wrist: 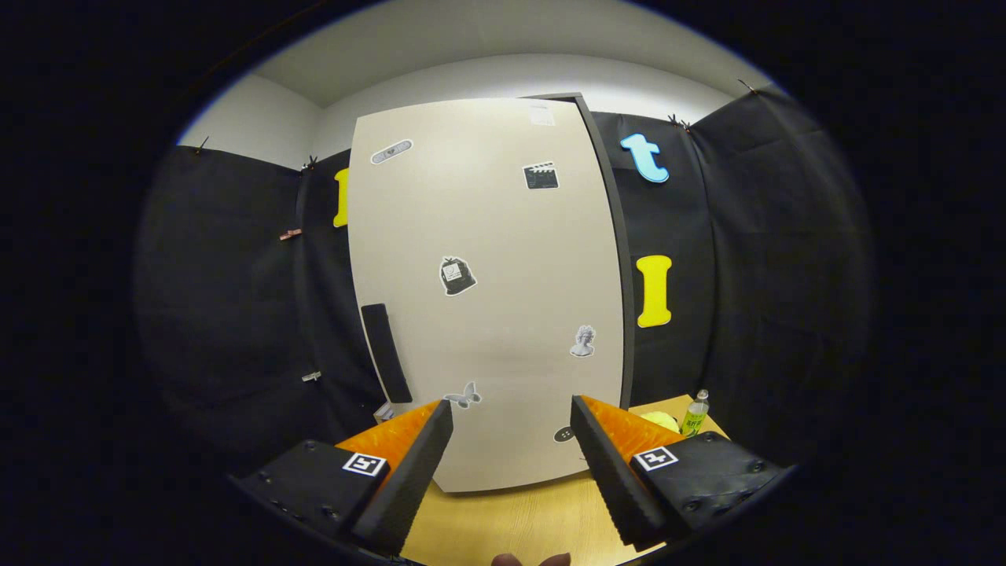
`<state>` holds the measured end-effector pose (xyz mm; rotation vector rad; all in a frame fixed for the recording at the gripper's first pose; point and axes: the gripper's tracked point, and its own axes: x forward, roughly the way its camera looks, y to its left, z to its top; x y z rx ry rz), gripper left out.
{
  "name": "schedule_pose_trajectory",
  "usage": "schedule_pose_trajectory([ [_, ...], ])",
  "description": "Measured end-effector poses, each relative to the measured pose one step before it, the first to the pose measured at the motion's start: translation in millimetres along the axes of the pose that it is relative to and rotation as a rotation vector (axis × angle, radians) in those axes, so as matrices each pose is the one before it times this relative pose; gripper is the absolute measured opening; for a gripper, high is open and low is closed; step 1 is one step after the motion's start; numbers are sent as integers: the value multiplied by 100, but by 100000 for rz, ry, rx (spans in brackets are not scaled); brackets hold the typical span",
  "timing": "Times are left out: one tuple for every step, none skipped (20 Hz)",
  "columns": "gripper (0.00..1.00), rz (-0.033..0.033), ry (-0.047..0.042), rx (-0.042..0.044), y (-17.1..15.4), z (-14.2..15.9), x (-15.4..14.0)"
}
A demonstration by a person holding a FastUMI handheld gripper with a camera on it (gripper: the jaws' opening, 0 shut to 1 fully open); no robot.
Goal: Open the shoe cabinet door, grab the shoes and put them into the shoe cabinet, then close the shoe cabinet door.
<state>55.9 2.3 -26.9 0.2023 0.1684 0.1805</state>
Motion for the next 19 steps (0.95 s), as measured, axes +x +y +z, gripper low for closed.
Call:
schedule_pose_trajectory([
  [98, -190, -76, -77, -82, 100, -85],
  [98, 57, -52, 158, -89, -1, -42],
  [98, -40, -110, 165, -43, -23, -160],
  [98, -116, -229, 164, -1, 137, -33],
  [98, -85, -207, 112, -21, 99, -68],
  [98, -38, -161, -21, -34, 79, -89],
  [98, 18, -21, -29, -101, -55, 42],
  [98, 28, 102, -46, -35, -160, -49],
  [98, 82, 130, 61, 11, -63, -94],
  [98, 35, 110, 181, 12, -110, -89],
  [98, 38, 155, 66, 113, -111, -196],
  [98, 14, 127, -18, 41, -93, -56],
  [98, -83, -100, -89, -34, -51, 25],
  [98, -92, -226, 34, -40, 16, 90],
  [98, -31, -166, 223, -18, 53, -1],
  [98, 200, -179, 239, 46, 106, 29],
  [98, -43, -276, -131, -53, -1, -55],
  [98, -5, -176, -388, -46, 24, 12],
  [98, -106, -100, -222, -13, -3, 40],
])
